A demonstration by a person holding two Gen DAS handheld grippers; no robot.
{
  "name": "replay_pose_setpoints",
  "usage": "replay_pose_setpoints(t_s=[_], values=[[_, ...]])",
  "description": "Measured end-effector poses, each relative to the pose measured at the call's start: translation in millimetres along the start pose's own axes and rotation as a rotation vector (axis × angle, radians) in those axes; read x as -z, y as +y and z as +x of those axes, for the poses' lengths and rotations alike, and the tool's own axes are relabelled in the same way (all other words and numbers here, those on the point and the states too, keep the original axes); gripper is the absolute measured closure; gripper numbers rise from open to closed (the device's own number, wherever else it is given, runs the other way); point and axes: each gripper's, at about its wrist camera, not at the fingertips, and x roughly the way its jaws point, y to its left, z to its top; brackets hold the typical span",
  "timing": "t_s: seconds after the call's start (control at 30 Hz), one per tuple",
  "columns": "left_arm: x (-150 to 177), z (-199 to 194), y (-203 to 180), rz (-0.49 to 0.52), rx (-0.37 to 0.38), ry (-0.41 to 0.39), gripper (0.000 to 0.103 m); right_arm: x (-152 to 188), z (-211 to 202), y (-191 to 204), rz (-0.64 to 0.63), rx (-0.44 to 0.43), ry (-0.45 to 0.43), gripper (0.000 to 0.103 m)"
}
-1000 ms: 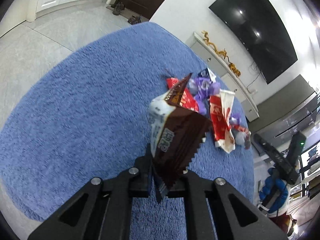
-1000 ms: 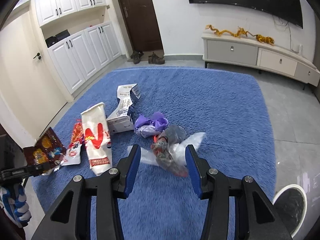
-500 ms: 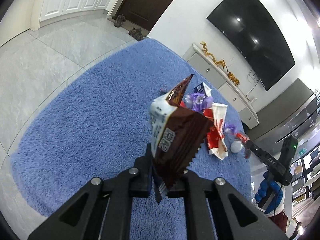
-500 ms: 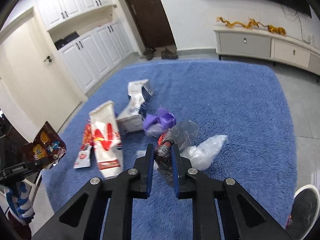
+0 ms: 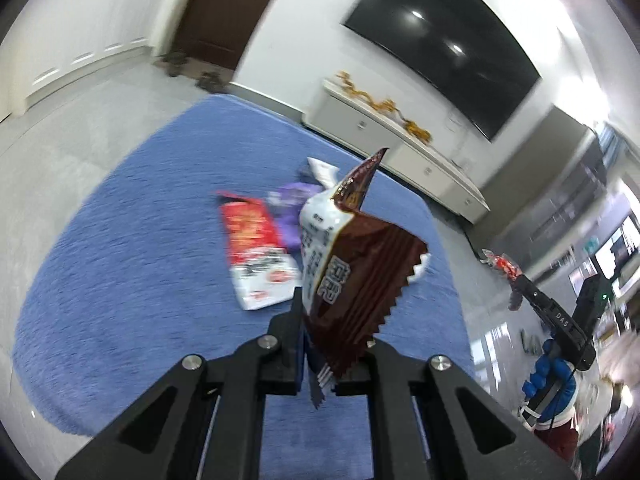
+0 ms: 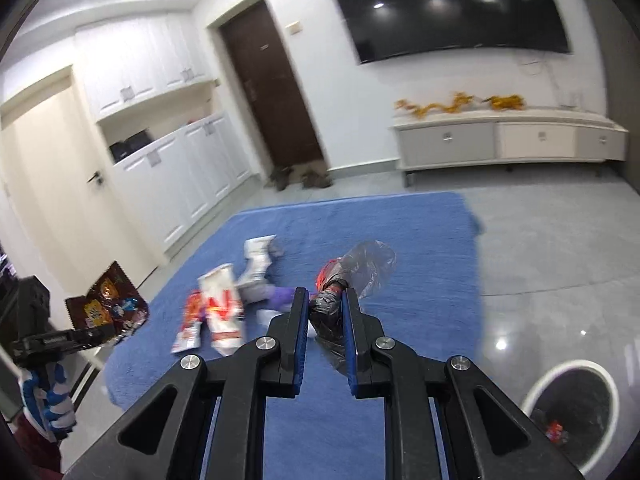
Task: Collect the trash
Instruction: 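Carry both wrappers to the trash bin and open both tools over it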
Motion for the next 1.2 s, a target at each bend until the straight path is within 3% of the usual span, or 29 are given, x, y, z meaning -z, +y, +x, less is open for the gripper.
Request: replay_pose_setpoints(t_s=[0.2, 0.4, 0.67, 1.03, 1.1, 1.13, 1.2], values=[[6, 56, -100, 0.141, 0.106, 0.114, 0.095, 36, -52, -85, 0.154, 0.137, -0.046, 0.087], [20, 136, -228, 0.357, 0.196, 0.253, 0.095, 86, -87, -169, 0.337, 0.255, -0.055, 0.087], [68, 243, -363, 0.53, 0.245, 0.432, 0.095, 129, -92, -235, 0.494, 0.33, -0.04, 0.087], [124, 360, -465, 0.647, 0.221, 0.542, 0.093, 141, -88, -287, 0.578, 0.398, -0.06, 0.082], [133, 373, -471, 0.651, 0.225, 0.574, 0.093, 144, -86, -294, 0.596, 0.419, -0.058, 0.072], [139, 378, -473, 0.658, 0.221, 0.582, 0.092, 146, -86, -298, 0.607, 0.422, -0.06, 0.062], [147, 385, -475, 0.663, 0.214, 0.6, 0.092, 149, -88, -301, 0.617, 0.436, -0.059, 0.06]])
